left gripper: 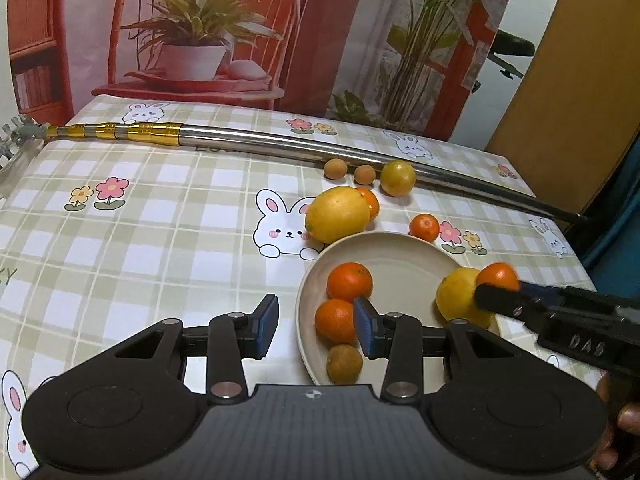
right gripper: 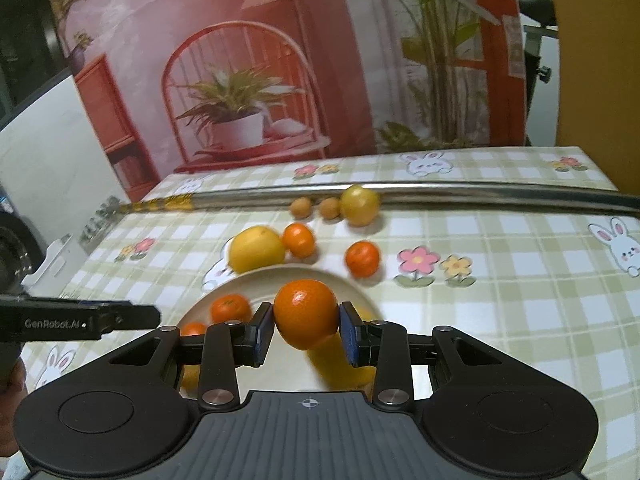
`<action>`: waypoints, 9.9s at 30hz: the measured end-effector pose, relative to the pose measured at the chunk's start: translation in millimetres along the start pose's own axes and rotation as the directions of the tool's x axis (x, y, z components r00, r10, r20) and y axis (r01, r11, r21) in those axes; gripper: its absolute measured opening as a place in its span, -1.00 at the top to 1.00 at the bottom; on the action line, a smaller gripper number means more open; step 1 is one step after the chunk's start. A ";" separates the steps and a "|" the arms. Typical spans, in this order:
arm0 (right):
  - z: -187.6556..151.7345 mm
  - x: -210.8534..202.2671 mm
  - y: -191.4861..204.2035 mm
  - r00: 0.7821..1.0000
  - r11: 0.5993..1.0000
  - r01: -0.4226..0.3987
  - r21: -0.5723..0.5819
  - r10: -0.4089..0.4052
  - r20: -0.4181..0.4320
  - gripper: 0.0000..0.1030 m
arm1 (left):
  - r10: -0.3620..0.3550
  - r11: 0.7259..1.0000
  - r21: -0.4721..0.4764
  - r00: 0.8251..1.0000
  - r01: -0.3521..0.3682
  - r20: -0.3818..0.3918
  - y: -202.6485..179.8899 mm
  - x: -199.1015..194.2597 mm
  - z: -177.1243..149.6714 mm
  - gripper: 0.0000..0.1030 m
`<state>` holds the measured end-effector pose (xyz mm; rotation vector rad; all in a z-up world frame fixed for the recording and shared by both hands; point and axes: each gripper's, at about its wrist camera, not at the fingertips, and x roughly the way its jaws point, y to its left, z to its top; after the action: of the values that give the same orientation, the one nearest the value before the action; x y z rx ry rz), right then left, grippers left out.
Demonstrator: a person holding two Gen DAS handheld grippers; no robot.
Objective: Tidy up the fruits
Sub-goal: 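Lower the right tool's tangerine into the plate and open it, then move both open tools back to the fruits beside the pole, then grasp a small brown round fruit with the left tool, then grasp the green-yellow round fruit with the right tool while the left holds the brown fruit, then carry both fruits over the white plate and open the left tool, then lower the green-yellow fruit into the plate and open the right tool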
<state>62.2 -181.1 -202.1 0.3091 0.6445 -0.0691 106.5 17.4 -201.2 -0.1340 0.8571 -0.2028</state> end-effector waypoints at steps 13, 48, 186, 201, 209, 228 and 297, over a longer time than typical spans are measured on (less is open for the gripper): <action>-25.0 -3.4 37.2 0.996 0.998 -0.056 -0.040 0.053 -0.072 0.37 | 0.012 0.999 -0.036 0.999 -0.011 0.030 13.0 -24.3 -11.9 0.16; -35.3 40.5 65.4 0.969 0.985 -0.132 -0.111 0.104 -0.222 0.35 | 0.034 0.994 -0.100 0.999 -0.032 0.019 32.6 -18.1 -16.2 0.16; 103.9 154.8 -77.0 0.999 0.999 -0.035 0.034 0.035 -0.001 0.25 | -0.041 0.999 0.008 0.991 0.040 0.130 35.9 57.2 93.6 0.45; 96.7 191.4 -85.5 0.997 0.994 -0.058 0.094 0.063 -0.051 0.17 | -0.036 0.999 0.006 0.994 0.036 0.105 36.7 56.9 85.3 0.45; 92.0 179.8 -89.7 0.999 0.992 -0.042 0.121 0.046 -0.030 0.18 | -0.067 0.997 0.028 0.993 0.065 0.096 29.2 51.4 82.6 0.45; 61.3 75.7 -99.3 0.993 0.982 -0.087 0.166 0.072 0.093 0.18 | -0.184 0.966 0.185 0.983 0.180 0.007 -16.5 64.6 64.0 0.45; 42.5 83.1 -19.9 0.984 0.997 -0.064 -0.036 0.057 -0.166 0.18 | -0.057 0.998 0.031 0.998 0.058 -0.013 24.3 49.4 56.1 0.32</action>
<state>150.1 -210.3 -225.2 0.2963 0.7997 0.0283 183.6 31.6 -205.9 -0.1282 0.8628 -0.2710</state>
